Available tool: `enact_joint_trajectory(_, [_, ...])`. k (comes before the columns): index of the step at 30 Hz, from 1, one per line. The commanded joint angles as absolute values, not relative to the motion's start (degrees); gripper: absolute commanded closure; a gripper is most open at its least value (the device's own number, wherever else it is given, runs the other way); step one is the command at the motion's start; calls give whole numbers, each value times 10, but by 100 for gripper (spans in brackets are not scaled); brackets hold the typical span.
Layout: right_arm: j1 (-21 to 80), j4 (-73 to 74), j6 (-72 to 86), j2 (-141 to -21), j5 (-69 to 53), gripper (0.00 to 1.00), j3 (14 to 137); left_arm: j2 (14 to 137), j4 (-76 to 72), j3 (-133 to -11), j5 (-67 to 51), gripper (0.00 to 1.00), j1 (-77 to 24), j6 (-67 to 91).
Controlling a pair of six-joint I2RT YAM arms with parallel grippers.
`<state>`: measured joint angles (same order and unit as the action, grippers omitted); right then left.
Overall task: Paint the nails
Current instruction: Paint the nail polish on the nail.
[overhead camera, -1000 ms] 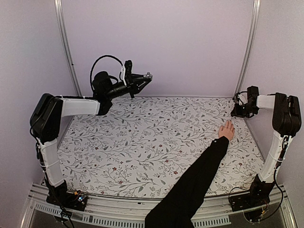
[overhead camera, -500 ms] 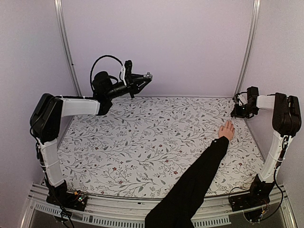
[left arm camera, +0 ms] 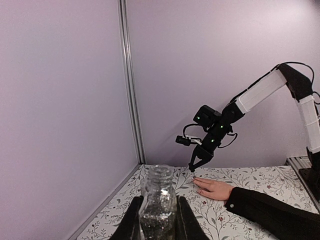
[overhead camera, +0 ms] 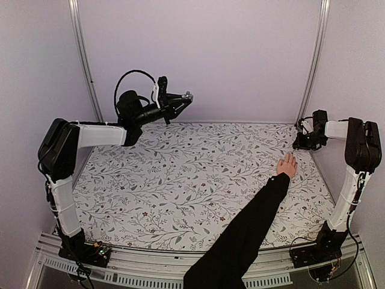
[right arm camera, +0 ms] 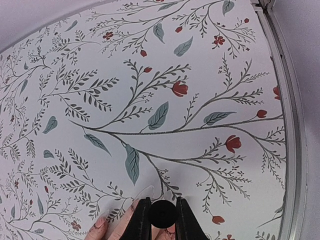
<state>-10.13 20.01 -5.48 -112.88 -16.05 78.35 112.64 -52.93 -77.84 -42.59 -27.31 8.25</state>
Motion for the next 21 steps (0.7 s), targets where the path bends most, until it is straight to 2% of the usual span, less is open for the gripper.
enact_joint_trajectory(1, [-98, 191, -61, -1136, -151, 100, 779, 1128, -551, -777, -424, 100, -267, 86])
enact_joint_trajectory(21, [-98, 192, -62, -1137, -153, 100, 781, 1129, -552, -777, -424, 100, -268, 87])
